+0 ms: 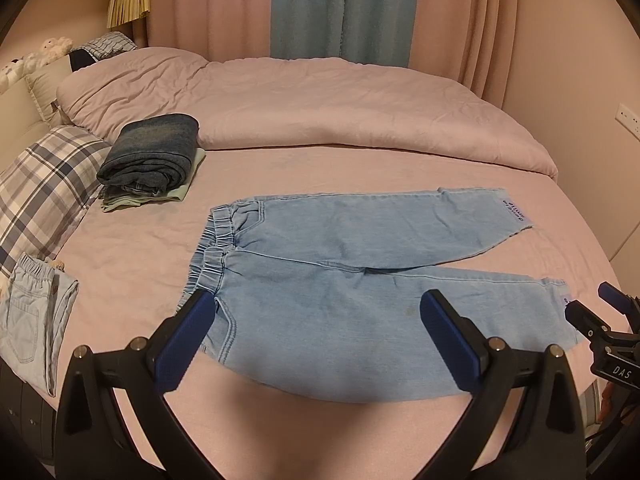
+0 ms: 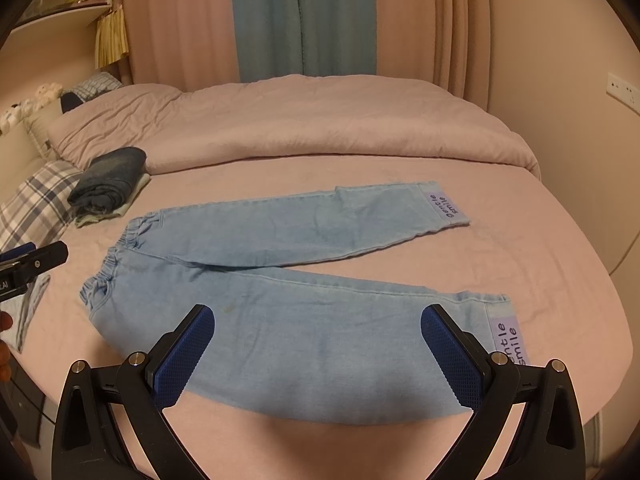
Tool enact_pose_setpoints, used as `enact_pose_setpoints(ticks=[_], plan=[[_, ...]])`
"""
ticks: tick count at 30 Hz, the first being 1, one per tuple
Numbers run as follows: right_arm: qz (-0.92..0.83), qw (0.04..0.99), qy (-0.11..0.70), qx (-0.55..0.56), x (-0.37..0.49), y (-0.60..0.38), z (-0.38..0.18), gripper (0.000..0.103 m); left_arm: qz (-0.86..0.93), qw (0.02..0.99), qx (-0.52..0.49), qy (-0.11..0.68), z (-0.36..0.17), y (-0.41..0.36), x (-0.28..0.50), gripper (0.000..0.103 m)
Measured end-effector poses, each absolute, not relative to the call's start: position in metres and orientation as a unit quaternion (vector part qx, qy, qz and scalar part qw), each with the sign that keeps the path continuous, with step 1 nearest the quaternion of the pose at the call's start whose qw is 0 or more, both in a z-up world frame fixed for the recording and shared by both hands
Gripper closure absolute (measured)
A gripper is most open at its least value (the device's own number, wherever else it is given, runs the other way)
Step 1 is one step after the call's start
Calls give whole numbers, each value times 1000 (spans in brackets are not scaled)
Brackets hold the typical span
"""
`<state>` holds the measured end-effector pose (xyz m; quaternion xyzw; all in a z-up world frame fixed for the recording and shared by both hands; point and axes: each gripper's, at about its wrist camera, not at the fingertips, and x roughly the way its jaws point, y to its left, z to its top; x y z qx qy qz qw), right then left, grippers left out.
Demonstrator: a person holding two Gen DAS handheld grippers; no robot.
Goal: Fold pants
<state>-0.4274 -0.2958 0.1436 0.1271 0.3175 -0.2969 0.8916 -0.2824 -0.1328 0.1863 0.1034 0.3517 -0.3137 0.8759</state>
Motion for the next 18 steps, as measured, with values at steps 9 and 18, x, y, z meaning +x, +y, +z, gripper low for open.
enact_pose_setpoints(ticks=[9, 18], plan=[[-298, 891, 319, 126, -427, -294, 143, 0, -315, 874, 105, 354, 185, -135, -284, 1], [-299, 893, 315, 121, -427, -293, 142, 0, -316, 874, 106, 354, 184, -133, -285, 1]])
